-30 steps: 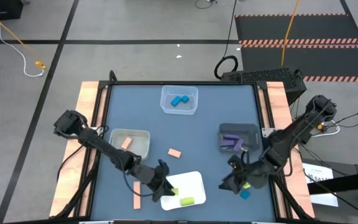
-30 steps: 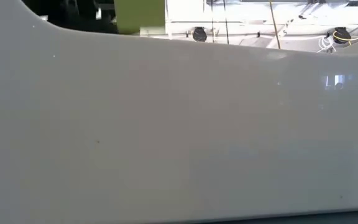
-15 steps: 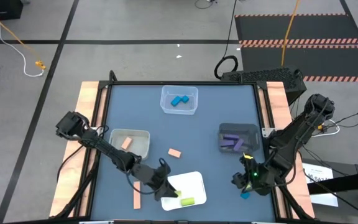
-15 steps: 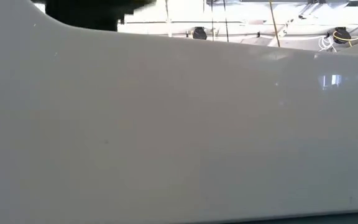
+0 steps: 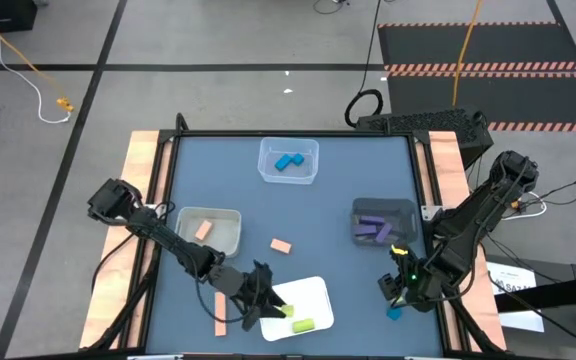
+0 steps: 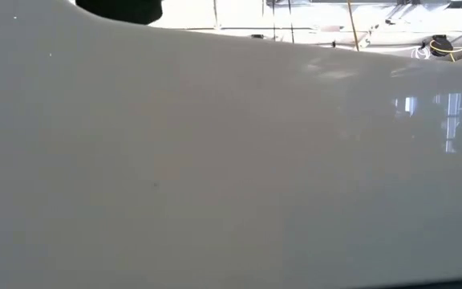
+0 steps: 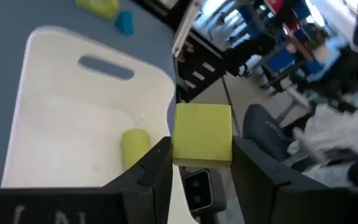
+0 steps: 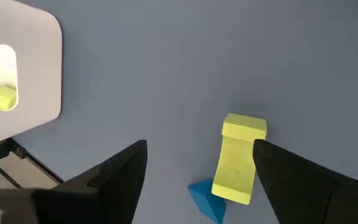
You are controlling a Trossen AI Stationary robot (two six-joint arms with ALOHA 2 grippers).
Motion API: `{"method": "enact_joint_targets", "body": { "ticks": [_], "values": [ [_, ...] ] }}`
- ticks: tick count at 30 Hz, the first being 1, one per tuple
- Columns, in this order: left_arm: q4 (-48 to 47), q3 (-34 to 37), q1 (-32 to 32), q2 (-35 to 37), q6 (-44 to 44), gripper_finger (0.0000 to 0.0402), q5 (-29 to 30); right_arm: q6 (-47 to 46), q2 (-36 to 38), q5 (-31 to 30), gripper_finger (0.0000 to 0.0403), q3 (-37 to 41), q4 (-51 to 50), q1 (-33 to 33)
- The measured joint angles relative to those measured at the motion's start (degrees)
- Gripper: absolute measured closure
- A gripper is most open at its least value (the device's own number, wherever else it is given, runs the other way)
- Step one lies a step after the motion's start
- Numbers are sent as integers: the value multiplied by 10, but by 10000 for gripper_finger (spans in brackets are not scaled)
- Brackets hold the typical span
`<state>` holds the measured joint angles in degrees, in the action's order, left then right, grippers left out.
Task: Sort & place blocks by color
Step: Put the green block into the white bin
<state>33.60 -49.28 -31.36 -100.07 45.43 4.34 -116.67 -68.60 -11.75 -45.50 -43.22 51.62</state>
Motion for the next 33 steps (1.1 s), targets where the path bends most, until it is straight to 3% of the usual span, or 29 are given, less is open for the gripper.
{"method": "enact_joint_targets", "body": {
  "ticks": [5, 15, 18, 22, 26, 33],
  "values": [
    [12, 0, -2, 8, -58, 263, -1, 8, 0, 0, 122, 0, 6, 0],
    [-51, 0, 34, 14, -75, 74, -33, 79, 0, 4, 122, 0, 15, -2],
    [-45, 0, 38, 16, -87, 46, -31, 47, 0, 75, 123, 0, 6, -6],
    [-38, 0, 43, 15, -88, 37, -20, -13, -1, 135, 133, 0, -22, -6],
    [-35, 0, 52, 15, -87, 45, -12, -53, -15, 118, 148, 0, -27, -10],
    [-34, 0, 67, 15, -57, 65, -12, -39, -96, 93, 170, 0, 2, -10]
  ]
}}
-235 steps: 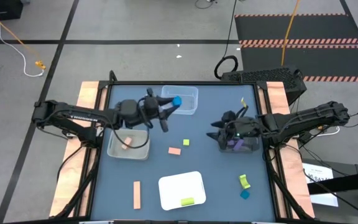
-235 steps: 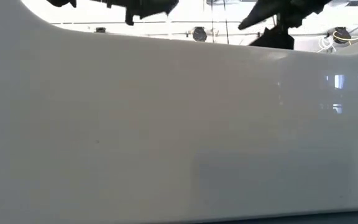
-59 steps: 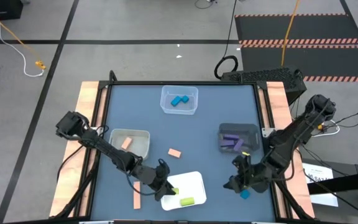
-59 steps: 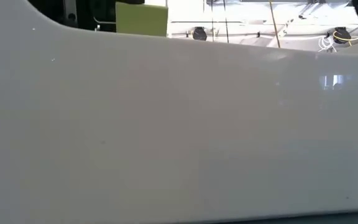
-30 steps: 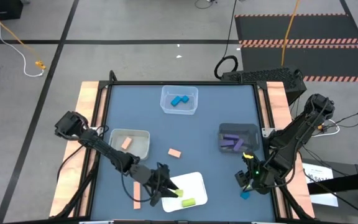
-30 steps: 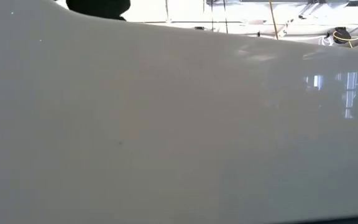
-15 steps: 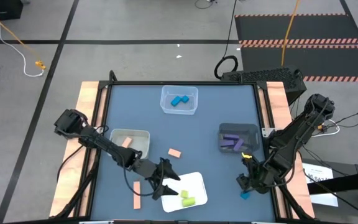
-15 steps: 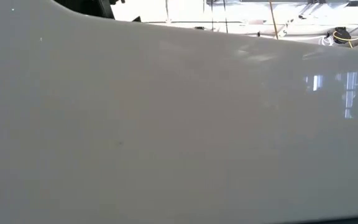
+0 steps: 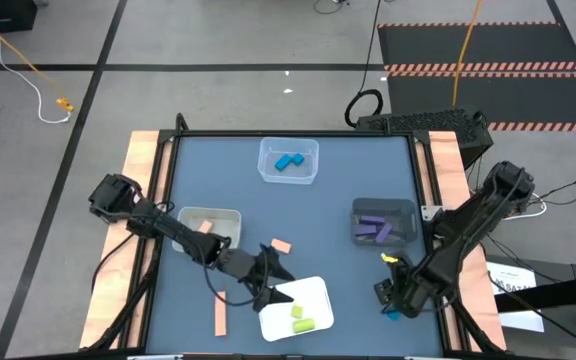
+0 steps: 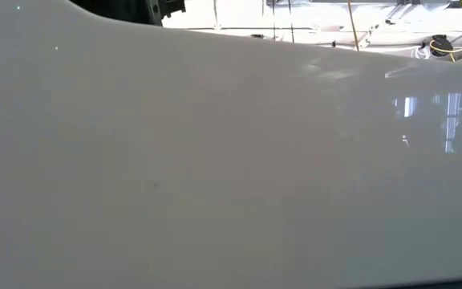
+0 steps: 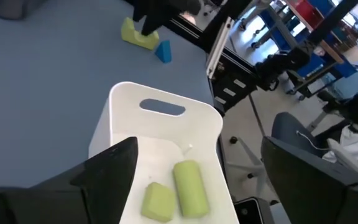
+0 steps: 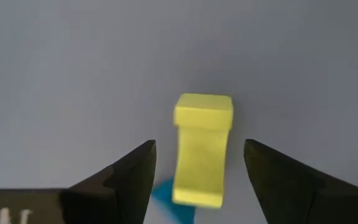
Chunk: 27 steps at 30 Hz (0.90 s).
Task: Sort & place blocks by color
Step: Put the green block into the white bin
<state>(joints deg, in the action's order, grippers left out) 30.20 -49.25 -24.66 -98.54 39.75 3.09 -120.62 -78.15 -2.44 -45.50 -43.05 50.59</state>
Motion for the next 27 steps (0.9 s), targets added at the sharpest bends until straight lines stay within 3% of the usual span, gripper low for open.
{"method": "enact_joint_targets", "body": {
  "ticks": [10, 16, 20, 24, 27],
  "values": [
    [0, 0, 7, 0, 2, 85, 0, 4, -97, -4, 208, -3, 28, 0],
    [1, 0, 8, 0, 9, 99, 0, 15, -90, -12, 291, 0, 33, 0],
    [1, 0, 8, 0, 13, 109, 0, 33, -68, -27, 291, 1, 30, 0],
    [0, 0, 10, 0, 13, 121, 0, 33, -24, -137, 291, 1, 51, -4],
    [0, 0, 15, 0, 13, 129, 0, 58, 18, -275, 291, 1, 88, -3]
  ]
}}
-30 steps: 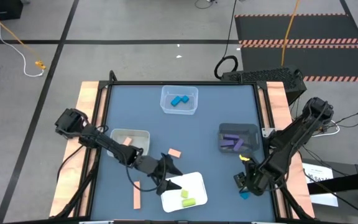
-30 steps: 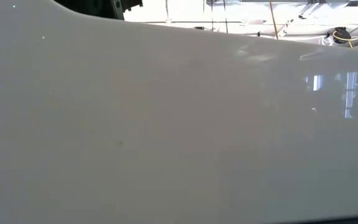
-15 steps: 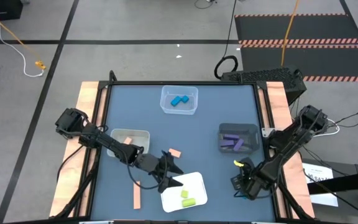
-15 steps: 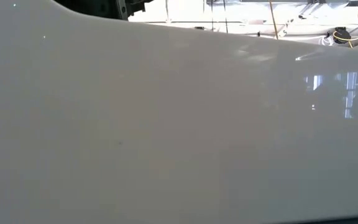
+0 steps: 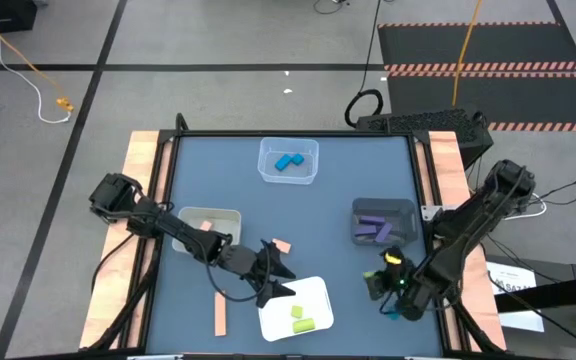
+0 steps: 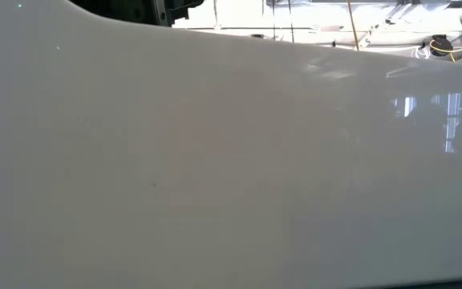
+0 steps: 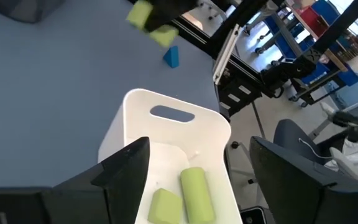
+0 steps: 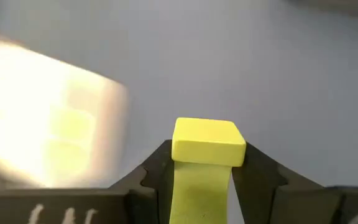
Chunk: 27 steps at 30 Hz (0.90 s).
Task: Sort & place blocks by color
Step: Put the green block into the white bin
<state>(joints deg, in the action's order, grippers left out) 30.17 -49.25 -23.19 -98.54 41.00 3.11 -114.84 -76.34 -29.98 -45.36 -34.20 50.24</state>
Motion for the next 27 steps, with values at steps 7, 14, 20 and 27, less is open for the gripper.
{"method": "enact_joint_targets", "body": {
  "ticks": [7, 14, 20, 27],
  "values": [
    [7, 0, 22, 0, 0, 149, 0, 217, 92, -273, 291, -1, 123, -36],
    [78, 0, 55, 0, 0, 160, 0, 654, 110, -238, 291, -1, 383, -159],
    [167, 0, 79, 0, -26, 160, 3, 903, 110, -89, 291, -1, 553, -241],
    [253, 0, 91, 0, -133, 160, 55, 947, 104, 78, 291, -1, 583, -301]
  ]
}}
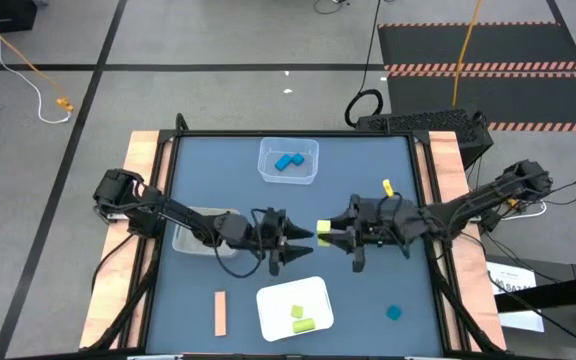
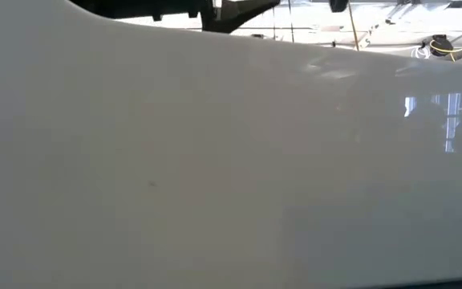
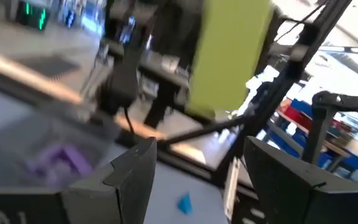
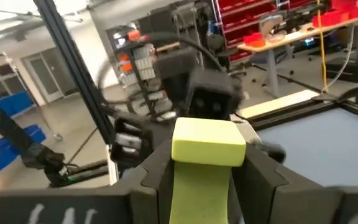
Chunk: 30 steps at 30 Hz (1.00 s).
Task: Sort & place blocks by color
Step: Put the green block into the white bin
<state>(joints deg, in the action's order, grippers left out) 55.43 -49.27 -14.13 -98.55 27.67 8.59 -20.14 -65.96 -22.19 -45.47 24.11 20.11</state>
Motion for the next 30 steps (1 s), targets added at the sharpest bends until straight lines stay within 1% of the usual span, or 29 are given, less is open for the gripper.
{"method": "enact_joint_targets", "body": {
  "ticks": [3, 6, 8, 10, 13, 17, 20, 23, 24, 25, 27, 30],
  "values": [
    [25, 0, 1, 0, -39, 160, 7, 0, -8, 22, 291, 0, 1, -14],
    [19, -6, 4, 0, -61, 160, 11, 0, -22, 43, 291, 0, 5, -27],
    [10, -18, 6, -1, -75, 160, 11, 0, -34, 46, 291, 0, 10, -35],
    [-19, -34, 9, 0, -91, 160, 12, -1, -46, 52, 291, 0, 25, -43],
    [-72, -60, 14, -1, -115, 160, 16, -1, -64, 83, 291, 0, 44, -52],
    [-149, -93, 21, -1, -103, 166, 17, 0, -78, 90, 291, 0, 74, -55],
    [-184, -104, 23, -1, -99, 199, 17, 3, -80, 88, 291, 0, 74, -55],
    [-185, -106, 21, 0, -98, 260, 17, 0, -80, 90, 291, 0, 76, -55],
    [-184, -106, 22, 0, -96, 274, 14, -1, -79, 90, 291, 0, 76, -55],
    [-183, -106, 22, 0, -95, 273, 14, -2, -79, 90, 289, 0, 76, -55],
    [-181, -106, 22, 0, -92, 273, 15, -13, -80, 90, 263, 0, 74, -55],
    [-181, -106, 23, 0, -87, 273, 20, -18, -75, 94, 208, 0, 66, -55]
  ]
}}
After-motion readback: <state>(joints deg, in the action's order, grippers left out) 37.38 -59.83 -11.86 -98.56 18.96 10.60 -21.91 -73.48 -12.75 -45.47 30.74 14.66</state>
